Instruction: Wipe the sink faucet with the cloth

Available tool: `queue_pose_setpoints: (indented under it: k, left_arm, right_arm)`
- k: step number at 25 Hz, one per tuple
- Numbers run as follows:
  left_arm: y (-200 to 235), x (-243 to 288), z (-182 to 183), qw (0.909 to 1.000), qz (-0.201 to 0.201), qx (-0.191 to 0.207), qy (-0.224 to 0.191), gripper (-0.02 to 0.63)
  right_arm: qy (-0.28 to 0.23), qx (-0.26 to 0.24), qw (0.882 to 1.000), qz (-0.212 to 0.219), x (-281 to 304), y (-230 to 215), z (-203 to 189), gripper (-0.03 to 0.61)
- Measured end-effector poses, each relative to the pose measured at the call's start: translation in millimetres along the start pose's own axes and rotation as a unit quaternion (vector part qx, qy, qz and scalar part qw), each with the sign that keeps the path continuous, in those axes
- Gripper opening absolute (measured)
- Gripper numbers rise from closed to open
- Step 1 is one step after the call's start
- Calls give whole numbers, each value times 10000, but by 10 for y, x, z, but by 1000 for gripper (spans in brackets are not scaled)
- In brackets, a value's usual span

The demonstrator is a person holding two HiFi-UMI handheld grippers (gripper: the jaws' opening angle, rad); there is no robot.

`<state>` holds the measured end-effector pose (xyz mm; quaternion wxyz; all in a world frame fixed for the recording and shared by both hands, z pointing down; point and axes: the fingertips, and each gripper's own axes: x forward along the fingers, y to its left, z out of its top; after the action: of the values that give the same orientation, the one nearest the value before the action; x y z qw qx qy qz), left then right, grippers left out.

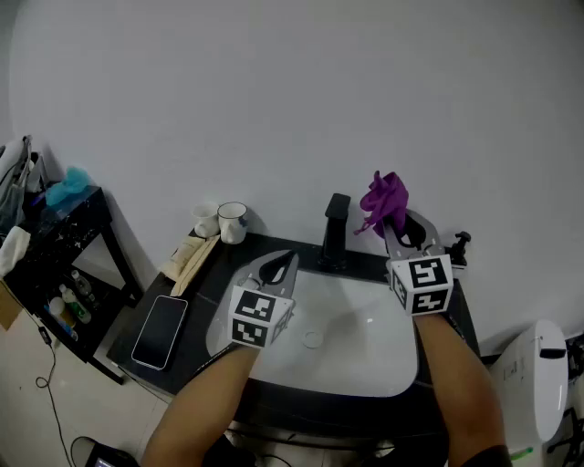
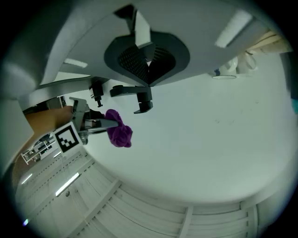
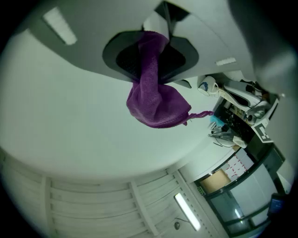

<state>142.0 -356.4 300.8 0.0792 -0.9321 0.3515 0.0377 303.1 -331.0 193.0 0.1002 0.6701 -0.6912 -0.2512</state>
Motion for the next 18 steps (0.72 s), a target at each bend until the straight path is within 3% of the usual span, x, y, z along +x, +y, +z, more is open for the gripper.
queue_pose_setpoints:
  k: [3,5,9,12,14,18]
  left_arm:
    - [24,16,-16,10000,12,-5,23,17]
    - [60,38,-32,10000,56,3,18,18]
    - [130,100,-37,9999,147,-35,-10,18]
    - [179,147,-31,9998,173,-39,-66,17]
    - [184,171,-26,9998,156,-57,-111,17]
    - [173,187,-14,9998,121,-30,-163,17]
  right_arm:
    - [409,-558,9967,434,327,24,67,81]
    - [733,-1113,9880,777,517,131,65,80]
    - [1198,-2509,9519,1291,825,370,-18,81]
    - [1490,-3235,9208,1591,972,518,-135,80]
    - [1607,-3538,9054,1708,1018,579,-193,78]
    - [1636,-3631,9001,1768,1006,600,-188,77]
